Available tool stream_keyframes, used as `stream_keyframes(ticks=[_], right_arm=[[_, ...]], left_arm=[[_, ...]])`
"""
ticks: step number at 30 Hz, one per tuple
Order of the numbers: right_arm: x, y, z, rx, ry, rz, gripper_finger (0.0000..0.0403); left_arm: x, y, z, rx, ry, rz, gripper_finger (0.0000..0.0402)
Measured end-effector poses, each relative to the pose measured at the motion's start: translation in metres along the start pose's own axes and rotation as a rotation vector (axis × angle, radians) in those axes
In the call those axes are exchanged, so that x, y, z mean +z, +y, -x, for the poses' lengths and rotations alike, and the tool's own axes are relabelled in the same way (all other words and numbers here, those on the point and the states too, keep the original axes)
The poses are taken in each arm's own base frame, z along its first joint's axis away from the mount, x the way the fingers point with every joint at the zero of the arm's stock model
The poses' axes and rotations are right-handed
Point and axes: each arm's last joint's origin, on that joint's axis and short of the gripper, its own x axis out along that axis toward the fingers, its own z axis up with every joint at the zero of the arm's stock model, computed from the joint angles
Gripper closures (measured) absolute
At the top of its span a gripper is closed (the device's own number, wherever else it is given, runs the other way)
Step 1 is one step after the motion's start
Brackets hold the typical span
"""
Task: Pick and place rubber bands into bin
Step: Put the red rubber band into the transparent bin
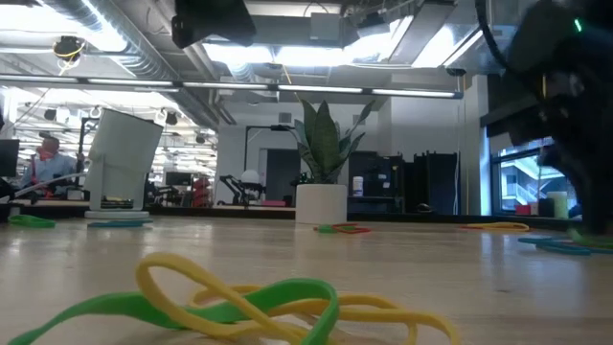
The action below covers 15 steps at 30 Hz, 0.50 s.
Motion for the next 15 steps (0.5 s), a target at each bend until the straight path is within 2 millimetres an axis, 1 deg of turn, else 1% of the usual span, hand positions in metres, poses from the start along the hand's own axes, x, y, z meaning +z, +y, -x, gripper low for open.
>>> stream_keyframes(ticks=[1, 4, 8, 12, 15], right_arm=[[0.005, 0.002, 0.007, 0.011, -0.027, -0.002, 0.0399], [0.008, 0.002, 0.027, -0.020, -0.055, -0.001, 0.0399], [0.017, 0.004, 0.053, -0.016, -0.140, 0.019, 0.0401], [0.021, 0.006, 0.066, 0.009, -0.189, 0.013, 0.0399], [0.022, 0.006, 0.066, 0.011, -0.191, 0.006, 0.0399]], left_arm=[[0.000, 0.000, 0.000, -0.001, -0.002, 0.000, 0.0343], [0.002, -0.001, 0.000, -0.011, -0.020, -0.009, 0.0343], [0.004, -0.003, 0.000, -0.027, -0.043, -0.008, 0.0343], [0.004, -0.003, 0.000, -0.027, -0.044, -0.008, 0.0343], [0.005, -0.003, 0.000, -0.032, -0.051, -0.005, 0.0343]])
